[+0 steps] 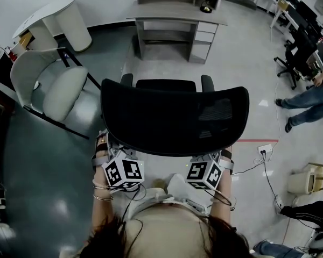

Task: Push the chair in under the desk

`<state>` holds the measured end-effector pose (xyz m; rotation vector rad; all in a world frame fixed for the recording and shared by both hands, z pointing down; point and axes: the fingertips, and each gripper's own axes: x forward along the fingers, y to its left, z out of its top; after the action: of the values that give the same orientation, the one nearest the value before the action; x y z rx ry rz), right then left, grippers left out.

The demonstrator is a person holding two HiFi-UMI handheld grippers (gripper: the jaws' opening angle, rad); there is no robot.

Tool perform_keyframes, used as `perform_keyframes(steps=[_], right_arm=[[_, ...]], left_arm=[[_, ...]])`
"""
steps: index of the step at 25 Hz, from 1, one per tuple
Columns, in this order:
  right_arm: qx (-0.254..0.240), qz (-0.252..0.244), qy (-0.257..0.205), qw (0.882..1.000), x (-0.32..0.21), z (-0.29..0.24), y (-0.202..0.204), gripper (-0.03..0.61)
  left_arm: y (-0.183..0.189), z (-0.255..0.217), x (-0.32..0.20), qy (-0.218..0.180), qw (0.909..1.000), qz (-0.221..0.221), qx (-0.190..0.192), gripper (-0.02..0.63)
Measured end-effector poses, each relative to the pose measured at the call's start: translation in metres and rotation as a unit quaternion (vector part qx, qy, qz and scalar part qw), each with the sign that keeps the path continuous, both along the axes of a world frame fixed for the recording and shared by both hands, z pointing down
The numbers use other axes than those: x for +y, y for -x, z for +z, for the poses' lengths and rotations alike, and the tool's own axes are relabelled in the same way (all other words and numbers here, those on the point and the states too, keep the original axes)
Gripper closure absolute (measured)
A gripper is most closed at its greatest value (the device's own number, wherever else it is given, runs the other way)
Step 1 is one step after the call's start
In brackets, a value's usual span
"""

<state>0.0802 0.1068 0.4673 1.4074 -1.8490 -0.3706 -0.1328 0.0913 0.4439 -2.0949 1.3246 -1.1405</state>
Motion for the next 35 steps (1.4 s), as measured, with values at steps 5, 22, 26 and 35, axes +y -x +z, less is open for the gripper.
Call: perform_keyframes(steps=[5,22,26,35], right_arm=[[0.005,-0.006,0.001,1.0,-0.002,0.0,0.001,0.334],[-0.007,-0.033,0.011,0.999,-0.01,0.002,0.0,0.334],[-0.009,-0.032,0.009,0.999,-0.015,0.002,0.0,0.334],[-0.011,-0.029,0.002,1.0,-0.041,0.002,0.004,0.334]], left_arm=[[-0.002,0.004,-0.002,0.022,0.9996,0.018,0.008,0.441],[-0.006,0.006,-0.006,0.033,0.9946,0.078,0.059,0.477],[-0.005,0.005,-0.011,0.036,0.9933,0.087,0.067,0.477],[-0.003,0.007,-0.038,0.06,0.9912,0.079,0.088,0.477]])
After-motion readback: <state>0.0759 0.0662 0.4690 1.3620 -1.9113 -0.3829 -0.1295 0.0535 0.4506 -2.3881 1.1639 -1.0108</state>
